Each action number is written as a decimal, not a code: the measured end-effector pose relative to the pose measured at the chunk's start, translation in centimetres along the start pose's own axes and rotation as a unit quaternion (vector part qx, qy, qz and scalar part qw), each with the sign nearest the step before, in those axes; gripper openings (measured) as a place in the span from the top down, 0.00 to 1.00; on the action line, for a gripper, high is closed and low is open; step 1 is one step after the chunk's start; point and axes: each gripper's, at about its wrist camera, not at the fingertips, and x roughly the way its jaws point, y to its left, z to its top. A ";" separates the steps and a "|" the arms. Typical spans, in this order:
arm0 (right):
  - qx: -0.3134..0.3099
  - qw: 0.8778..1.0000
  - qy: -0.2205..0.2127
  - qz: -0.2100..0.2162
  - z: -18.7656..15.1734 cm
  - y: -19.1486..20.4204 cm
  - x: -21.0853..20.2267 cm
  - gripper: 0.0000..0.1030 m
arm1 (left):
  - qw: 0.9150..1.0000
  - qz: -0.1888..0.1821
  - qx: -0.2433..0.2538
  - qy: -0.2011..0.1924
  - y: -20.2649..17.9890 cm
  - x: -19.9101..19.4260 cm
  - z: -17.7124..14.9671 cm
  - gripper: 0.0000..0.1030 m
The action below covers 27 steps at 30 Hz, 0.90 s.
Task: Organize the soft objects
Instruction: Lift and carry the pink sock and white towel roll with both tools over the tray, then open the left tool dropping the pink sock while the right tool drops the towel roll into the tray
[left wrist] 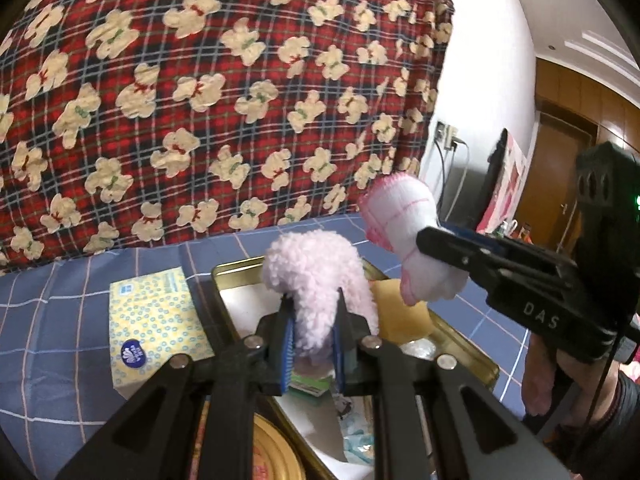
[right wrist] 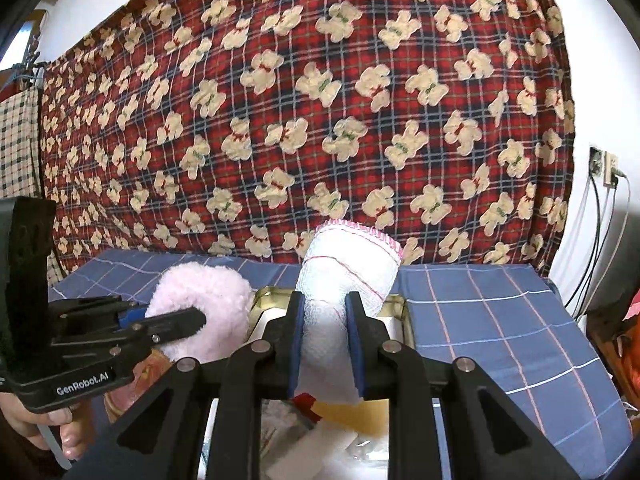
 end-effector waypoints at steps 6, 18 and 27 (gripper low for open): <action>-0.003 1.000 0.027 0.011 -0.1 0.7 1.8 0.78 | 1.000 0.012 -0.001 0.020 0.6 1.3 -0.4 0.87; -0.024 0.996 0.085 0.005 -0.2 1.2 5.0 0.77 | 0.998 -0.002 0.005 0.064 0.1 3.2 -1.4 0.83; -0.018 0.995 0.098 0.000 -0.6 0.8 6.3 0.75 | 0.997 0.005 0.004 0.072 0.3 3.7 -1.6 0.68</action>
